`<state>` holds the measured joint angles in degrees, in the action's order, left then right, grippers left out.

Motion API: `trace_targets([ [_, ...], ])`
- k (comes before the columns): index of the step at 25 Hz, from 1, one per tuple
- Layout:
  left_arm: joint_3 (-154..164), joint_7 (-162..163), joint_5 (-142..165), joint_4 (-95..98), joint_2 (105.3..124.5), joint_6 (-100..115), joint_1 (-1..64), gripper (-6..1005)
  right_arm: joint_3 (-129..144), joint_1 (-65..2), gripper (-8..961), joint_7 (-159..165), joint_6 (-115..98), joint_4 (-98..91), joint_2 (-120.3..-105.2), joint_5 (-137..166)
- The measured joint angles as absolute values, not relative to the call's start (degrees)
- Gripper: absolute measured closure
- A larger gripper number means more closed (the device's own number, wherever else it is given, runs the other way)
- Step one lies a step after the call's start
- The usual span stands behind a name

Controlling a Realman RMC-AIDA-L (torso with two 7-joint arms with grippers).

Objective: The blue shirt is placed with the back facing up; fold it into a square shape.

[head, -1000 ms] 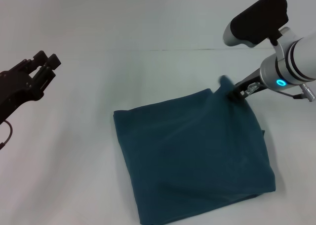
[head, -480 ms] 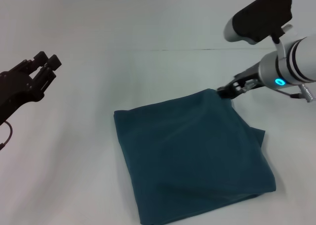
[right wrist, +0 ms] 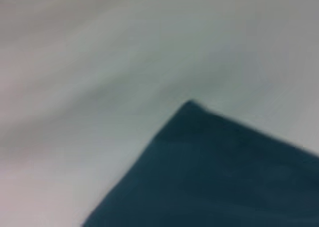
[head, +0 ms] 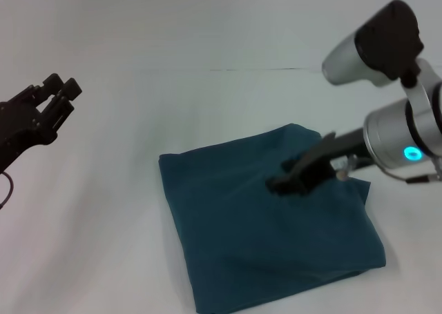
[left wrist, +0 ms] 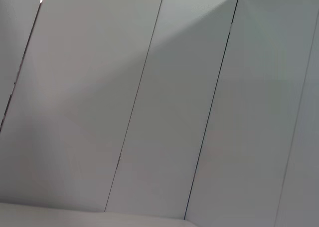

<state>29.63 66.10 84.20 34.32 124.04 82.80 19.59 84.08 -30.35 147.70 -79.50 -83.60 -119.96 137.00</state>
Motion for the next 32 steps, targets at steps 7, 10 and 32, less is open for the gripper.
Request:
trace_targets([
  [7,29.6,65.9,84.2,34.5,124.10,83.8,19.1,644,85.2,-30.1,628,145.8,-83.7,-82.8,-120.11,132.9],
  [10,29.4,65.8,84.2,34.9,124.06,84.0,18.9,644,86.3,-32.8,738,145.8,-86.1,-79.7,-120.15,130.7],
  [32,29.0,63.7,84.2,35.1,123.98,84.1,18.2,644,68.6,-36.1,930,127.9,-86.4,-45.6,-119.48,115.5],
])
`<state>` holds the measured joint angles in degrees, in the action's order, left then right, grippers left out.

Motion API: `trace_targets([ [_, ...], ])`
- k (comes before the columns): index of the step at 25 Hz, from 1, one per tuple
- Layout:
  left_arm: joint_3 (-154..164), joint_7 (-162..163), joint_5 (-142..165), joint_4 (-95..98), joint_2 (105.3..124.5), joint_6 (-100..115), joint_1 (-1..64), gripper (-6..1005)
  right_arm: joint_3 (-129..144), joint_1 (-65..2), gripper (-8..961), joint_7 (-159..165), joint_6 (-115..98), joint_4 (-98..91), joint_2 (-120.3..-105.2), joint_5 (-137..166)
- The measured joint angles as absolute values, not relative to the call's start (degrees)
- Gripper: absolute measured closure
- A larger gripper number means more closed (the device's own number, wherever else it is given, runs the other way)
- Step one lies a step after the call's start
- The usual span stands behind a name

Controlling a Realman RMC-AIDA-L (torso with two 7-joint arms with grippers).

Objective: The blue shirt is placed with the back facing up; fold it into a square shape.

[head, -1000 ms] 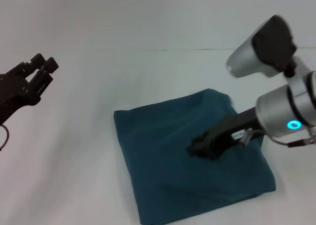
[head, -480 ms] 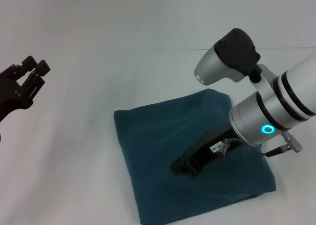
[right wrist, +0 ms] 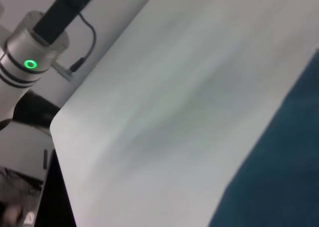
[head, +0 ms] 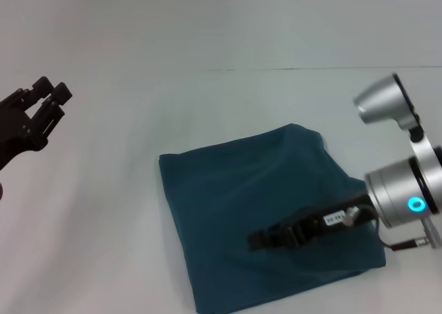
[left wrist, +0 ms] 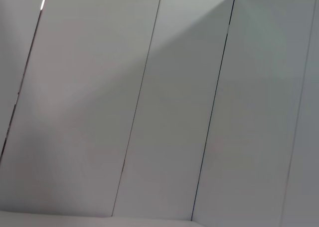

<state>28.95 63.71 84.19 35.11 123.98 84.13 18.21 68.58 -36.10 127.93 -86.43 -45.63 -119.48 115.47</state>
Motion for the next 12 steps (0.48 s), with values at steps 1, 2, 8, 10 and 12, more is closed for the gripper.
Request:
trace_targets([
  [1,29.1,63.7,84.2,35.1,123.98,84.1,18.3,644,67.4,-35.8,931,126.6,-86.1,-43.9,-119.37,115.5],
  [2,29.2,63.7,84.2,35.2,123.98,84.1,18.3,644,66.6,-35.5,931,125.9,-85.7,-42.9,-119.28,115.5],
  [8,29.8,63.2,84.3,35.2,124.00,84.2,18.6,644,65.2,-33.6,934,123.2,-83.1,-39.2,-119.26,115.5],
  [10,29.9,63.0,84.3,35.2,124.01,84.3,18.6,644,65.2,-33.5,934,122.9,-82.1,-38.4,-119.42,116.0],
  [12,30.0,62.9,84.3,35.2,124.01,84.6,18.6,643,65.2,-33.4,934,122.8,-81.2,-38.0,-119.50,116.5],
])
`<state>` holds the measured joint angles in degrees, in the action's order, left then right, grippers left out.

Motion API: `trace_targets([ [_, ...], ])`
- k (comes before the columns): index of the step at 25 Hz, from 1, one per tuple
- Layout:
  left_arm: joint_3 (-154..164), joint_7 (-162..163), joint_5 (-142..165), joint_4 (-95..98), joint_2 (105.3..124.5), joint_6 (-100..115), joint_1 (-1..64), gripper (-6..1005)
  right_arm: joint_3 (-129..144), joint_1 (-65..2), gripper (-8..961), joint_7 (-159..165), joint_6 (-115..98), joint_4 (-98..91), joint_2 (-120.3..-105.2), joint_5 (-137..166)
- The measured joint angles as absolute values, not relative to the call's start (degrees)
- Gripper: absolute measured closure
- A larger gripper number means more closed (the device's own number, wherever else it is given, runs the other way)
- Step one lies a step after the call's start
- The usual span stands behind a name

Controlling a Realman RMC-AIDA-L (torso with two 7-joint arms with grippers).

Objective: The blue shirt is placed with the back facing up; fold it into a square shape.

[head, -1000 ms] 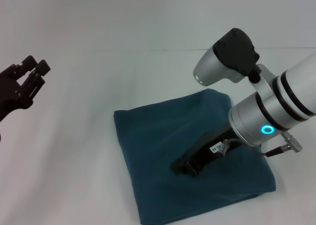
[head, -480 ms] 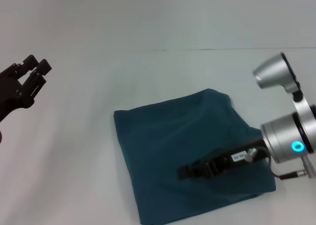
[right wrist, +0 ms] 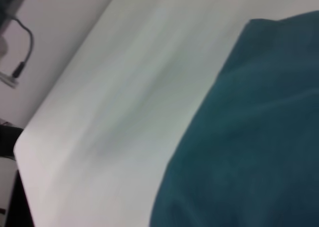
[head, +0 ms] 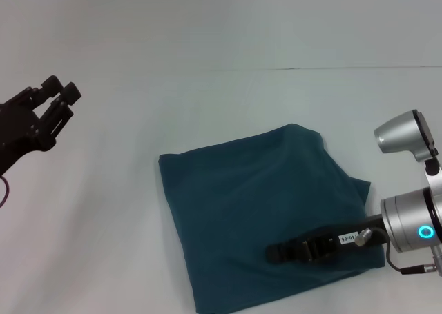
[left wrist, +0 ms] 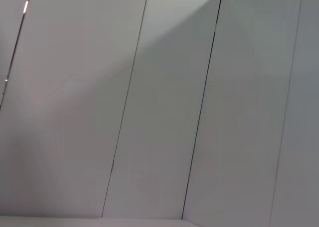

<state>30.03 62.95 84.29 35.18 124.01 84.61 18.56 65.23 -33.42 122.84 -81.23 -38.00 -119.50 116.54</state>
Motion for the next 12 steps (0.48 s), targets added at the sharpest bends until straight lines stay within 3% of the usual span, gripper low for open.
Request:
trace_targets([
  [12,30.2,63.0,84.8,34.8,124.08,86.2,18.3,644,63.3,-33.1,933,120.6,-82.2,-38.5,-119.56,117.6],
])
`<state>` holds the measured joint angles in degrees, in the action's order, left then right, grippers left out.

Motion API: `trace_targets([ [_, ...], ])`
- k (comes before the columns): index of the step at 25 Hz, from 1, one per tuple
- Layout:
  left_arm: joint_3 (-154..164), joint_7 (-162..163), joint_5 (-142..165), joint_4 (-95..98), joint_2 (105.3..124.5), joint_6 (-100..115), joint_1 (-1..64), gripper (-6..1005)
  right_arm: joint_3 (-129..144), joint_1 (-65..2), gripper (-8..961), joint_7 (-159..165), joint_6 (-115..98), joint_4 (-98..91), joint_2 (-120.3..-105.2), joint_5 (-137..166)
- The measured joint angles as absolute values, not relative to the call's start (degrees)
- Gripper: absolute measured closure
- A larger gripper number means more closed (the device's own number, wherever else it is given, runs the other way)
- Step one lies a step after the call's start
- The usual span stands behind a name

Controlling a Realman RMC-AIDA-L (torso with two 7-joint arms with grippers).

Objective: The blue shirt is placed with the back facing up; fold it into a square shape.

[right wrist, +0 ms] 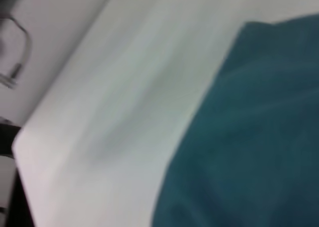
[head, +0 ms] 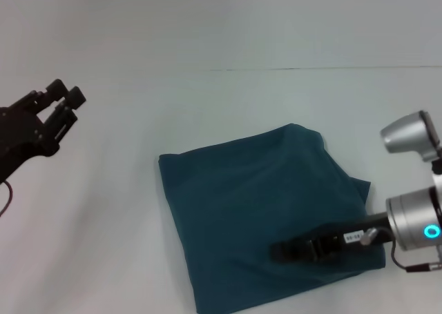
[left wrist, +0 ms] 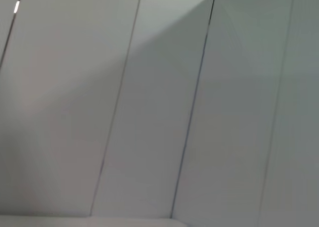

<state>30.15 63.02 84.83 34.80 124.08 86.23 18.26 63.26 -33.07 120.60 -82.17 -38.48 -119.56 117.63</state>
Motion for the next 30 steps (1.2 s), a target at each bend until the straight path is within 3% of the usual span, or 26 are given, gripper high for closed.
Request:
trace_targets([
  [14,30.2,62.9,103.1,39.3,124.20,88.9,16.9,643,55.4,-25.2,844,121.8,-83.5,-60.0,-119.65,110.5],
  [24,30.2,63.4,112.1,46.0,124.39,99.3,14.1,604,58.1,-29.4,776,121.7,-72.0,-59.6,-119.91,111.9],
  [27,30.5,63.6,114.1,46.2,124.39,98.2,14.5,358,59.0,-30.2,678,121.7,-70.1,-59.2,-119.91,112.3],
  [30,32.6,63.7,115.3,46.2,124.38,95.4,14.9,231,59.7,-31.0,581,121.8,-67.4,-58.8,-119.90,112.8],
])
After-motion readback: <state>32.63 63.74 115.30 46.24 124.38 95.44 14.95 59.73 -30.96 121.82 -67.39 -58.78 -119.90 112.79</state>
